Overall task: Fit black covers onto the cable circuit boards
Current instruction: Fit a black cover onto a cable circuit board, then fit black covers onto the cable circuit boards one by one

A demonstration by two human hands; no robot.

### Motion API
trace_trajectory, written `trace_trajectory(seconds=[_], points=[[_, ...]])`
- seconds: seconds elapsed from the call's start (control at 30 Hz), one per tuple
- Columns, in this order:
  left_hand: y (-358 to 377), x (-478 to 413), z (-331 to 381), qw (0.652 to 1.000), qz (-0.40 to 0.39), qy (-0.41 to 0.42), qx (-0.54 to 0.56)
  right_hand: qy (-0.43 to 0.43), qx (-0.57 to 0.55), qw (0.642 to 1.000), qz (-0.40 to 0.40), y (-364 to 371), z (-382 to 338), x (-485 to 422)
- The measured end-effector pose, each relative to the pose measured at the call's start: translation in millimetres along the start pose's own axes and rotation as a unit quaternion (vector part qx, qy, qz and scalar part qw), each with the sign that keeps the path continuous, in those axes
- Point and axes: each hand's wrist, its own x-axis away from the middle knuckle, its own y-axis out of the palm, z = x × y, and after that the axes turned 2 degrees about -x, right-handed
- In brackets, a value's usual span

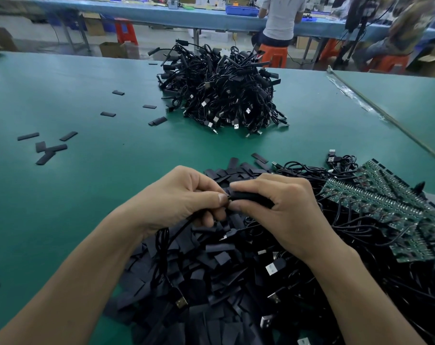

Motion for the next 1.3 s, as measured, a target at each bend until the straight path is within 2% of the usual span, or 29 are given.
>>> trace_trajectory(seconds=[0.17, 0.23, 0.73, 0.9, 0.97, 1.13, 1.2, 1.3], points=[[1.9, -2.0, -1.2, 0.999, 0.048, -0.004, 0.016, 0.089, -0.021, 0.987, 0.133, -1.9, -0.1, -1.9], [2.9, -2.6, -1.4, 0.998, 0.062, -0.004, 0.020, 0.106, -0.043, 0.980, 0.161, -2.1, 0.8, -2.2], [5.5, -4.3, -4.0, 0.997, 0.070, 0.011, 0.026, 0.164, -0.175, 0.964, 0.114, -5.2, -3.7, -2.6], [9.8, -6.4, -5.5, 0.997, 0.045, 0.060, 0.034, 0.201, -0.229, 0.949, 0.075, -9.0, -5.1, -4.8], [8.5, -6.9, -7.2, 0.996, 0.034, 0.075, 0.032, 0.208, -0.254, 0.940, 0.091, -10.9, -4.9, -6.8], [5.8, -4.4, -10.7, 0.995, -0.052, 0.063, -0.062, 0.239, -0.299, 0.900, 0.207, -23.1, -5.1, -10.2], [4.2, -5.9, -11.5, 0.996, -0.010, 0.071, -0.044, 0.256, -0.243, 0.914, 0.199, -26.3, -4.0, -9.7], [-14.4, -15.7, -22.5, 0.981, 0.180, 0.071, -0.018, 0.259, -0.047, 0.959, 0.110, -28.2, -4.3, -6.8]])
